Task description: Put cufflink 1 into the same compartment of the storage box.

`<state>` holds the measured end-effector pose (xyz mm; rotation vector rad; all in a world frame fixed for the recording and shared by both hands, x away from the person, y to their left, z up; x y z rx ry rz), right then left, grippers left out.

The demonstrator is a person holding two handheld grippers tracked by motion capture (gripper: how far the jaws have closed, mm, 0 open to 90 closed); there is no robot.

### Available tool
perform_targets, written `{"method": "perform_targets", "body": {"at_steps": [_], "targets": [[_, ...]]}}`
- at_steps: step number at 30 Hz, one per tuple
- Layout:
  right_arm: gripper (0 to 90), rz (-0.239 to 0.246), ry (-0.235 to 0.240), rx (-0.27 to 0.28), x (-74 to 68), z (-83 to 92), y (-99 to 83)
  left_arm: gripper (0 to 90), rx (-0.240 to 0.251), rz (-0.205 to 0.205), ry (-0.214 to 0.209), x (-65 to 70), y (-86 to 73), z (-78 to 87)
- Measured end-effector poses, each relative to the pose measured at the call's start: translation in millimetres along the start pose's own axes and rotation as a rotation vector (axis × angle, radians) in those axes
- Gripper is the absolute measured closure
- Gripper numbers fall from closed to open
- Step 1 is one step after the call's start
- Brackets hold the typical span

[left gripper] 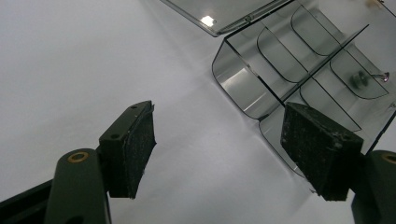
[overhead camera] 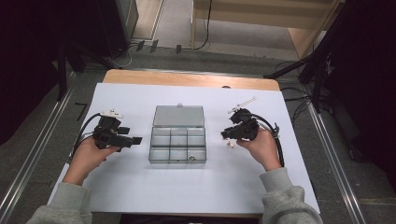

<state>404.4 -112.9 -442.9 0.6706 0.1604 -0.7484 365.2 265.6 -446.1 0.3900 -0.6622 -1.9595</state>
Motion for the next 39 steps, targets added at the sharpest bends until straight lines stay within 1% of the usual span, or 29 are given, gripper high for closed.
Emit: {"method": "perform_targets", "body": {"at_steps": [7,17,21,28,39], "targets": [[75.8,0.019,0.017,0.002,-10.1,0.2,4.6,27.0,0.002,-0.001,-0.002,0.0,-0.3,0.3],[75.8,0.044,0.035,0.007,-18.7,-0.5,8.6,27.0,0.001,-0.003,-0.002,0.1,-0.6,0.6],[75.8,0.049,0.045,0.008,-23.3,-0.4,10.3,27.0,0.001,-0.002,-0.004,0.5,-0.7,0.7],[75.7,0.072,0.062,0.01,-32.4,-1.6,13.6,27.1,0.003,-0.006,-0.004,0.6,-0.6,0.9],[75.7,0.105,0.084,-0.013,-45.7,-9.2,16.2,27.1,0.006,-0.005,-0.001,0.3,-0.7,1.4]]}}
Point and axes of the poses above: each handheld gripper's, and its own axes: z roughly backward along the jaws, y roughly out of its top, x roughly to its right, the point moved 5 cm from there along -z, roughly forward along the jaws, and after that the axes turned 14 degrees about y, right-handed, at the moved point
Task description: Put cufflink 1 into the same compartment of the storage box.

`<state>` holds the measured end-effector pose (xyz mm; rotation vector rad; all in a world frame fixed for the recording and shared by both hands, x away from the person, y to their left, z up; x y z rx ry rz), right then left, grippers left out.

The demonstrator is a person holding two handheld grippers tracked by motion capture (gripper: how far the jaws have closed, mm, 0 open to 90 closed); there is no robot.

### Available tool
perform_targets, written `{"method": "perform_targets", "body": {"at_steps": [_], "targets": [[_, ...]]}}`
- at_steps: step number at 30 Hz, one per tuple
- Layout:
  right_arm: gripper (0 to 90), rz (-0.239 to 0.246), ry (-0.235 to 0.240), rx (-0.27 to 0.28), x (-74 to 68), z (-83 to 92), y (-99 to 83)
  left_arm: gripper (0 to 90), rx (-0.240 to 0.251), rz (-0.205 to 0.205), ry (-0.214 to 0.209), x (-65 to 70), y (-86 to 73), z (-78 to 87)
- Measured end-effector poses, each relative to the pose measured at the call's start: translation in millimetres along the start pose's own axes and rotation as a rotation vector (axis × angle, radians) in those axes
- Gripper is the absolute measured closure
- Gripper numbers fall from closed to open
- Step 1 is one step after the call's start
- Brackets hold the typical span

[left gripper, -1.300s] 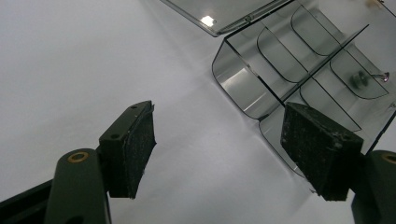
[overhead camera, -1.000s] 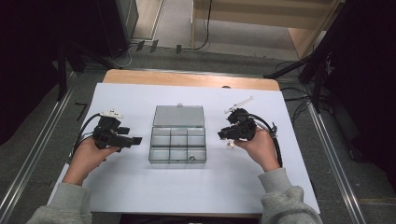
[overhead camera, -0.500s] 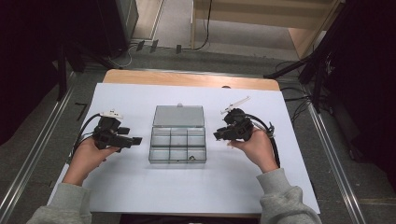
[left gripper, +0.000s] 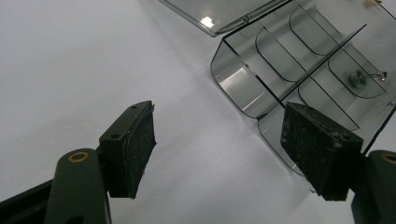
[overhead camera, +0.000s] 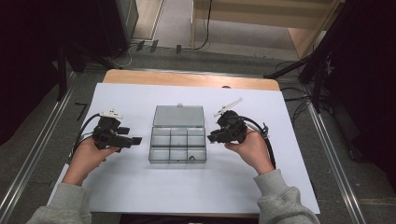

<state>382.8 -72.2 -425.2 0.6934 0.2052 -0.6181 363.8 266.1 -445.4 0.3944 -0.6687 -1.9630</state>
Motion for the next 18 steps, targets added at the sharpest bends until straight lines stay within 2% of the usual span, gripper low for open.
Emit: {"method": "perform_targets", "body": {"at_steps": [18], "targets": [[75.7,0.037,0.035,-0.019,-12.0,-14.3,3.2,27.0,-0.002,0.001,0.001,-0.2,-0.2,-0.2]]}}
Point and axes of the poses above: each handheld gripper's, and its own axes: z roughly backward along the jaws, y roughly out of its top, x roughly to its right, the point moved 5 cm from there along -z, roughly forward along the jaws, and after that the axes turned 14 degrees about y, right-handed, at the moved point
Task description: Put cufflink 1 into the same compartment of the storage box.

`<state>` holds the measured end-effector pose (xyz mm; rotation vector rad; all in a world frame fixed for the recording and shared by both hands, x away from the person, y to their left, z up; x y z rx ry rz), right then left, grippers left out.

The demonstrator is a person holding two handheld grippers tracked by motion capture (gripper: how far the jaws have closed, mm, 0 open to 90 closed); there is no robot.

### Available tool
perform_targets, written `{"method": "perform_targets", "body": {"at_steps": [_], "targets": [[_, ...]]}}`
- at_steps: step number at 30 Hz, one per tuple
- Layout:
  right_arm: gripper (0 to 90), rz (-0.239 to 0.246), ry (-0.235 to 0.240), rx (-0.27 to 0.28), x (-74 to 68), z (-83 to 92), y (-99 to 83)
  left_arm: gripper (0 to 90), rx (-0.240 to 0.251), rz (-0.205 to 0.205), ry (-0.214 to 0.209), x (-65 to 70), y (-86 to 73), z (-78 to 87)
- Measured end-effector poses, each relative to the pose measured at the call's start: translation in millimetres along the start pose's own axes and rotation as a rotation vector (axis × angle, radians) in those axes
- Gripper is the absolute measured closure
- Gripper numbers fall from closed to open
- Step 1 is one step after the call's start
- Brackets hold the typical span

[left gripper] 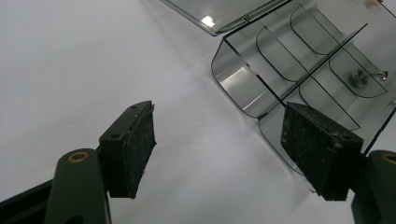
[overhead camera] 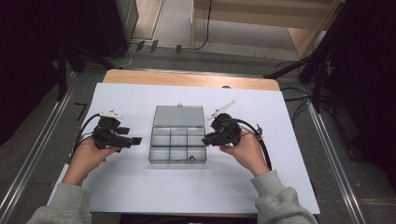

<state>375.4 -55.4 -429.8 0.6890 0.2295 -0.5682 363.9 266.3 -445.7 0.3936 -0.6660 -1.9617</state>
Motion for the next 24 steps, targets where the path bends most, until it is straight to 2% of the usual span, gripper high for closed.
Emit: {"method": "perform_targets", "body": {"at_steps": [24], "targets": [[75.7,0.032,0.026,-0.062,-8.5,-22.0,-1.0,27.1,0.002,-0.001,0.0,0.0,0.1,0.2]]}}
Point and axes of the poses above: each handheld gripper's, and its own axes: z roughly backward along the jaws, y roughly out of its top, x roughly to its right, the point moved 5 cm from there along -z, roughly forward along the jaws, and after that the axes turned 14 degrees about y, right-handed, at the moved point
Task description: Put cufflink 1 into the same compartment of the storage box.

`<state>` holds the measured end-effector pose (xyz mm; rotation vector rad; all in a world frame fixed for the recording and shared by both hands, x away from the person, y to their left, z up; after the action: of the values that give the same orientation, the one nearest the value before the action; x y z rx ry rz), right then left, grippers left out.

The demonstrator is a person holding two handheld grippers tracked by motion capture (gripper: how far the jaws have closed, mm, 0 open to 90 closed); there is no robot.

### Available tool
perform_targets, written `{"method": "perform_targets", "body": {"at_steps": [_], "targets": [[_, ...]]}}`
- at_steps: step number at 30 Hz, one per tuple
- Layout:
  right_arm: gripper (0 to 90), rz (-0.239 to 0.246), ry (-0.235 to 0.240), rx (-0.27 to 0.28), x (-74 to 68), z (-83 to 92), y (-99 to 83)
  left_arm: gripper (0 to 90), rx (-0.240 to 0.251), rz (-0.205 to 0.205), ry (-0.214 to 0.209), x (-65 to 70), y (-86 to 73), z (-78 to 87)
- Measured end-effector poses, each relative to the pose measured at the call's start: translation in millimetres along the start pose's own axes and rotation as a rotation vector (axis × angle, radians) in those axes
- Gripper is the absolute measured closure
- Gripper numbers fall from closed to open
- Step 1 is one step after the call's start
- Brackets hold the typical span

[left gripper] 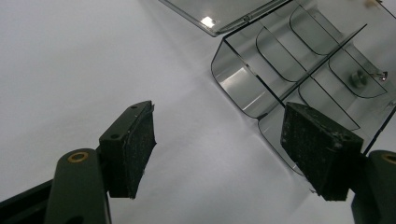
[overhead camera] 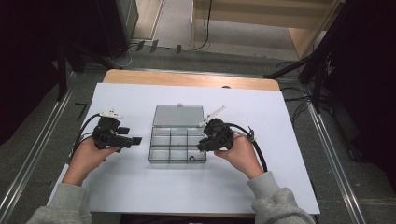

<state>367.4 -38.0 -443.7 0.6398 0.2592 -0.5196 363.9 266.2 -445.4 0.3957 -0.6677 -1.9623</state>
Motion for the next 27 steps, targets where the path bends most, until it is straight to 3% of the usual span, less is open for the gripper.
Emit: {"method": "perform_targets", "body": {"at_steps": [27], "targets": [[75.7,0.008,0.004,-0.094,-0.2,-31.3,-6.3,27.0,0.002,-0.001,-0.003,1.0,0.2,-0.4]]}}
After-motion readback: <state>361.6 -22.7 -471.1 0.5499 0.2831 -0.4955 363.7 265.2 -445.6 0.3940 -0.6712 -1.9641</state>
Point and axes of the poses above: each handheld gripper's, and its own axes: z roughly backward along the jaws, y roughly out of its top, x roughly to its right, the point moved 5 cm from there along -z, roughly forward along the jaws, and after that the axes turned 14 degrees about y, right-handed, at the moved point
